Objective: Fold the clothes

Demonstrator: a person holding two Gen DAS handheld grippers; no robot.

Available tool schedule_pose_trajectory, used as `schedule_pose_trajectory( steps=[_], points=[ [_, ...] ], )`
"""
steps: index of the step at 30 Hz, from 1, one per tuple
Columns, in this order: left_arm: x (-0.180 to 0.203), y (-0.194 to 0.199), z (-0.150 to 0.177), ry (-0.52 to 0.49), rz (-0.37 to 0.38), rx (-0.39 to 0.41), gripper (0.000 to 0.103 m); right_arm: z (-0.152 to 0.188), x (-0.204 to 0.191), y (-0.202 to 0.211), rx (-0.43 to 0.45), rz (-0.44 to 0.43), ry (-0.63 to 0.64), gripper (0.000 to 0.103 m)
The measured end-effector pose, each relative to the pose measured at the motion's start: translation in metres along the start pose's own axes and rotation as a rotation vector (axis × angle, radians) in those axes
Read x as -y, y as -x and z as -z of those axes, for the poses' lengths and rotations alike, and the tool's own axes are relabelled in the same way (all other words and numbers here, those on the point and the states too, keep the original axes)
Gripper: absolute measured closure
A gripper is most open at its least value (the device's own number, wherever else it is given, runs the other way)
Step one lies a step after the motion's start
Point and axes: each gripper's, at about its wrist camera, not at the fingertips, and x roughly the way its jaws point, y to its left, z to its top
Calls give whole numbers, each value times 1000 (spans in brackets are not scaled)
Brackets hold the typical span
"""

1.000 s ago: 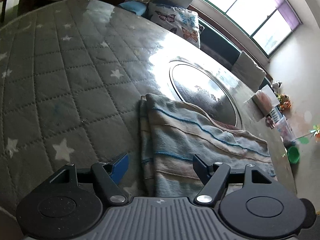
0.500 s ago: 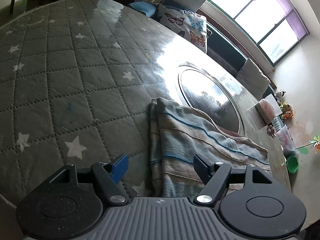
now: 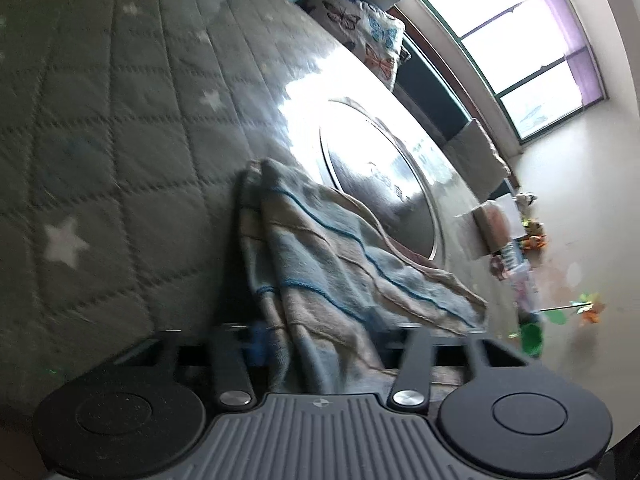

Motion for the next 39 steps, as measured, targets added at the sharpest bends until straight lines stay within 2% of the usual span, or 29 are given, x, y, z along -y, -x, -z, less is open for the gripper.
schedule_pose_trajectory(
  steps=[1,2,5,8,13,17,21,32,39],
  points=[
    [-1,-2,0,9,7,-2,84,1,1,1,-4,-6,-1,96],
    [-2,-3,0,13,17,0,87,1,2,2,-4,-7,-5,94],
    [-1,0,0,7,30,14,89,2,13,8,5,-13,-48,87],
    [0,4,-1,-3,38,24,89,5,34,23,18,11,-103,86],
    [2,5,-1,-3,44,29,89,13,89,33,5,223,-188,86],
    [2,5,-1,-7,44,27,89,22,131,24,-29,406,-227,86],
    [5,5,-1,-18,52,27,89,28,161,3,-73,486,-251,86],
    [13,6,-4,-60,71,28,90,17,181,-35,-77,563,-251,85],
    [18,8,-6,-69,77,38,90,17,172,-19,-75,548,-241,82]
  ],
)
